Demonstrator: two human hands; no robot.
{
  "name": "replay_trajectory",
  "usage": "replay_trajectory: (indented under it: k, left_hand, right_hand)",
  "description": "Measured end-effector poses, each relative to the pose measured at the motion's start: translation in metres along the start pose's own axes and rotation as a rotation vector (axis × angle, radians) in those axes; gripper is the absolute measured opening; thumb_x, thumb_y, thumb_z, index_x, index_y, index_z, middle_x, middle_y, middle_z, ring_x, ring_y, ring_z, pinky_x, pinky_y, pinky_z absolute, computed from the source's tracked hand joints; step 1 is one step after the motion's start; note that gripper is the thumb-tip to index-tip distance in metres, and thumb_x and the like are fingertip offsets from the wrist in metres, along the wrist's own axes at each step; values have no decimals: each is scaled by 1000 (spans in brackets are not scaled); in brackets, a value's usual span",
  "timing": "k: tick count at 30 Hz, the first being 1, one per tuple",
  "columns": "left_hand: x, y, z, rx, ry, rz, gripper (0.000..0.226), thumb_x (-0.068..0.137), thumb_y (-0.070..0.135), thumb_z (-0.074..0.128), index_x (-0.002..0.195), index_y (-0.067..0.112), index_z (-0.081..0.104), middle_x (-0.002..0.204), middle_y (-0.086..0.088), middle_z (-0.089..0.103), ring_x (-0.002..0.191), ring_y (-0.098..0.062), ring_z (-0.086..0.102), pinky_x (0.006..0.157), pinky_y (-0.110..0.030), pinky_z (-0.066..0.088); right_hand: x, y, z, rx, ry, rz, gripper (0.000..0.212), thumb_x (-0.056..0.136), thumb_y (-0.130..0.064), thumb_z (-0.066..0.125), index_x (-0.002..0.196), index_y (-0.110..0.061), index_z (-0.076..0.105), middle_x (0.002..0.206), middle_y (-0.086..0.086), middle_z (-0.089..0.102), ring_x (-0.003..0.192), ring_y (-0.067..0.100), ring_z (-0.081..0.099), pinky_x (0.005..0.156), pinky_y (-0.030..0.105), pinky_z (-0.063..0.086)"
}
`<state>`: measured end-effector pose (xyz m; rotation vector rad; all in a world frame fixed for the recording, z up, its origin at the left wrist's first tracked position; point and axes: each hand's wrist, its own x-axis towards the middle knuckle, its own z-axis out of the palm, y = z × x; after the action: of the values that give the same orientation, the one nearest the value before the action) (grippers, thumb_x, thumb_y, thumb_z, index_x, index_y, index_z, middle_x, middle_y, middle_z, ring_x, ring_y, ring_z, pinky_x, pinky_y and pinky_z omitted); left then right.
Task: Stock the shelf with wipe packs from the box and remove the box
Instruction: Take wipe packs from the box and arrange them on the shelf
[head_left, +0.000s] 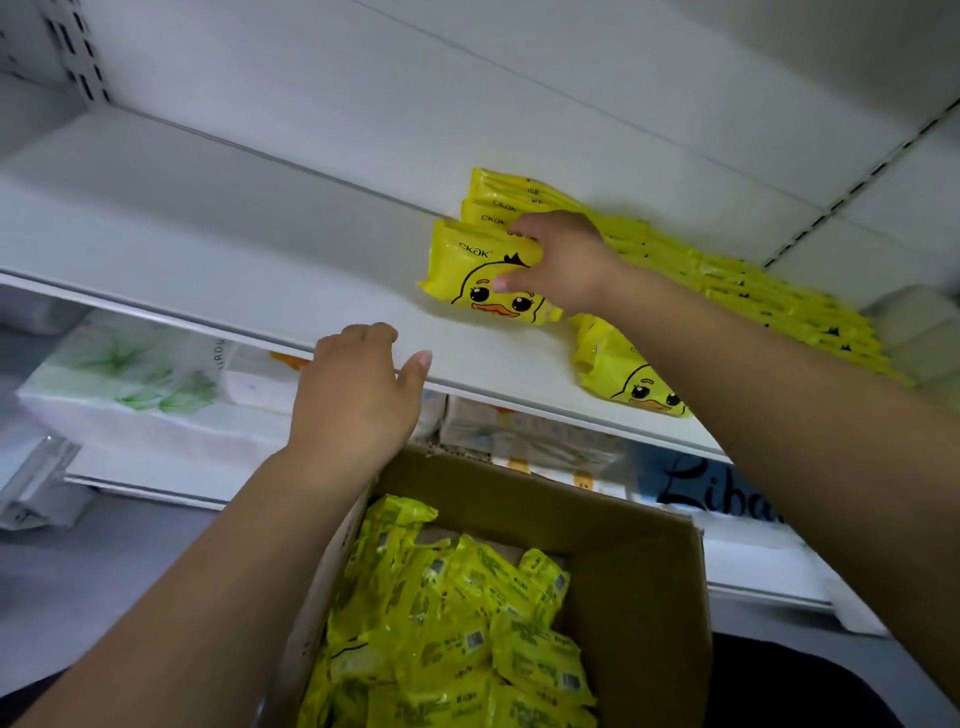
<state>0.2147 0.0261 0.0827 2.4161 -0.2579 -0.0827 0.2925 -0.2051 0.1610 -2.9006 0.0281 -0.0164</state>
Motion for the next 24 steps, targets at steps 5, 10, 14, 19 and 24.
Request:
replay_trajectory:
  k: [5,10,14,19,24]
  left_hand:
    - [7,5,6,22,-44,-11,48,104,45,46,134,10,57,133,-10,60,127,-32,47,96,-43,44]
    - [12,7,12,29,-31,-32,46,105,45,45,127,9,60,127,-11,61,126,-31,44,93,-41,42]
    - [13,10,14,47,-23,-32,46,105,45,45,127,8,61,128,-11,59,126,-31,43,92,-40,42]
    - [11,5,17,11,-2,-2,44,103,43,51,126,8,63,130,-9,59,128,-29,43,94,-37,40]
    - [1,-2,19,-58,108,108,34,98,37,62,116,9,67,121,-7,59,116,-26,55,84,-34,42]
  right_hand:
    - [25,20,13,-86,-53,79,75,83,-41,80,147,-18,47,146,6,48,120,24,52,87,29,43]
    - [31,35,10,-196,-15,66,72,83,-38,80,143,-13,50,142,9,49,134,30,44,101,39,42]
    - [29,36,13,-217,62,16,68,75,-36,86,133,-17,55,133,6,50,130,27,43,97,40,41]
    - [17,33,17,-186,133,54,80,70,-39,88,137,-16,50,140,6,46,133,28,39,100,43,41]
    - [-34,27,27,-56,360,-69,68,72,-42,85,126,-9,61,133,9,54,122,33,48,97,45,44]
